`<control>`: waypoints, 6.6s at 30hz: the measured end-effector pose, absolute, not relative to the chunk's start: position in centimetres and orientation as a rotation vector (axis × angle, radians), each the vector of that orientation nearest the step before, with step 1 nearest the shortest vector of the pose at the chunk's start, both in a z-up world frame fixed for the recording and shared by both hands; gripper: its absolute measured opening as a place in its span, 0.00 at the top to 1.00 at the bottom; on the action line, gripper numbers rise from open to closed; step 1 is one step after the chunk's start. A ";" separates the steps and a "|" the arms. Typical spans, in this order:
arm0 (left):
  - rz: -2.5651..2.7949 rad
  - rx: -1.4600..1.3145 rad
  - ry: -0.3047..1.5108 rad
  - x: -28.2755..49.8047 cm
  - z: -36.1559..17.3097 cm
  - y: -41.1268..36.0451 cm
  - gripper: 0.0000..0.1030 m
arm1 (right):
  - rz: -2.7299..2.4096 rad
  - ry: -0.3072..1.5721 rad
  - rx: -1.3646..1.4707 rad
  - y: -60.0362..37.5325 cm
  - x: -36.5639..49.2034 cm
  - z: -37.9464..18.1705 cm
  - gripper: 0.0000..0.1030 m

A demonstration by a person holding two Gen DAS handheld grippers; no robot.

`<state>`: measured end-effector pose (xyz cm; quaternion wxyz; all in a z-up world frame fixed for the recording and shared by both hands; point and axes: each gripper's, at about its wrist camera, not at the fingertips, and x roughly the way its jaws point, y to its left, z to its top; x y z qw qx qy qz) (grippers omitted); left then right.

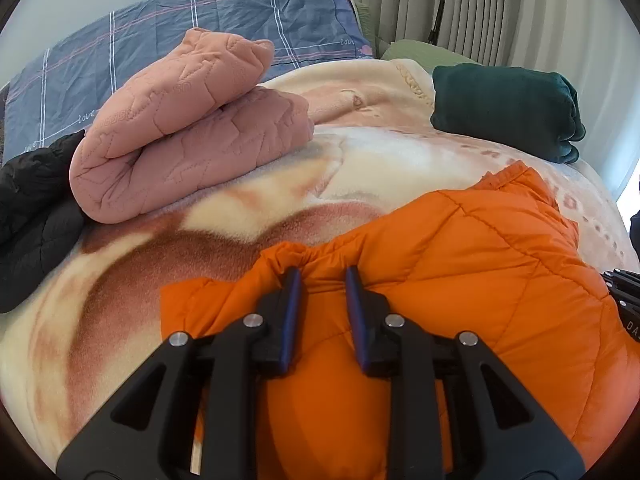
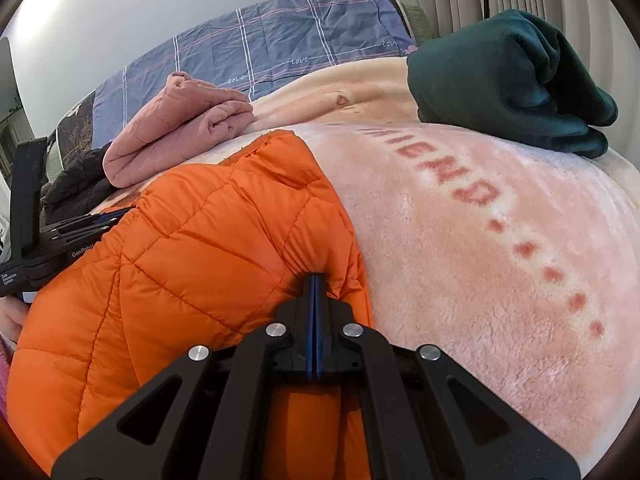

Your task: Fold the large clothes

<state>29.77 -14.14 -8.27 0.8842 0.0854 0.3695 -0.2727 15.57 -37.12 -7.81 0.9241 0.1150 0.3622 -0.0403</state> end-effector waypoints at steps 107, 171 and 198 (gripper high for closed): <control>-0.615 0.353 0.546 14.5 2.1 -18.8 0.53 | -0.053 0.702 0.300 -38.2 14.8 -8.1 0.99; -0.498 0.356 0.691 22.6 -6.0 -19.3 0.16 | 0.293 0.833 0.701 -37.7 4.9 -9.3 0.57; -0.627 -0.246 0.793 26.8 -1.2 -13.5 0.59 | 0.104 0.586 0.179 -30.9 5.6 -2.6 0.78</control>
